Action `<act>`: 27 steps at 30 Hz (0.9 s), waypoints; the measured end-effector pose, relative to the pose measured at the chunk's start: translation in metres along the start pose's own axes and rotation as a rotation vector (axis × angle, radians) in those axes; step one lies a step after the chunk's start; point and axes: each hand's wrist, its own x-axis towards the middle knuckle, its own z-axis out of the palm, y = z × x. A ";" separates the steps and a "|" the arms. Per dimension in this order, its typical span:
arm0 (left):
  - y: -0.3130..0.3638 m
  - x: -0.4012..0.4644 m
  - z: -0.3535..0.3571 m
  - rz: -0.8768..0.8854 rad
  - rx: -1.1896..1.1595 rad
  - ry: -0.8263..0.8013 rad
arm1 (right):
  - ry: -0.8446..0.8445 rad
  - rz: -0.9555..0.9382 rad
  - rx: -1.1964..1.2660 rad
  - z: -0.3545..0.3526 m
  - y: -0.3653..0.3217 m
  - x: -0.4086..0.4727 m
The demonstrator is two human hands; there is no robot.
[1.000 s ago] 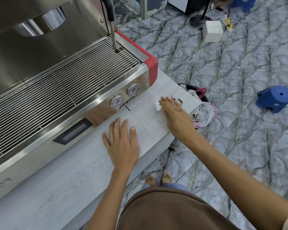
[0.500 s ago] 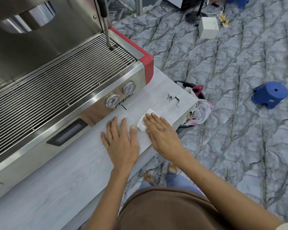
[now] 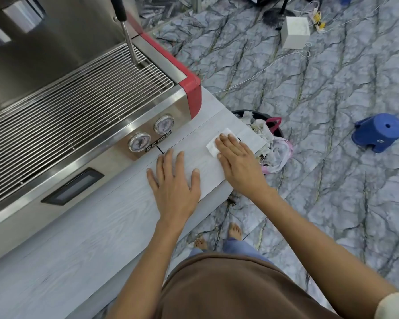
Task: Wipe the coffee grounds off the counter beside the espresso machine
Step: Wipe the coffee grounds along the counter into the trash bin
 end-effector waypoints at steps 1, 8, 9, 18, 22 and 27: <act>0.004 0.002 0.002 0.009 0.004 0.004 | -0.002 0.004 0.013 -0.001 0.002 0.002; 0.021 0.007 0.012 0.014 0.076 -0.030 | 0.057 0.007 0.090 -0.006 0.015 0.011; 0.021 0.008 0.012 0.015 0.080 -0.038 | 0.063 0.016 0.101 -0.007 0.018 0.013; 0.024 0.010 0.013 0.005 0.080 -0.040 | 0.117 0.083 0.406 -0.032 0.009 0.007; 0.024 0.011 0.012 -0.003 0.061 -0.028 | 0.013 -0.114 0.229 -0.013 -0.004 -0.014; 0.026 0.010 0.008 -0.010 0.030 -0.008 | -0.017 -0.205 0.090 0.005 -0.013 -0.010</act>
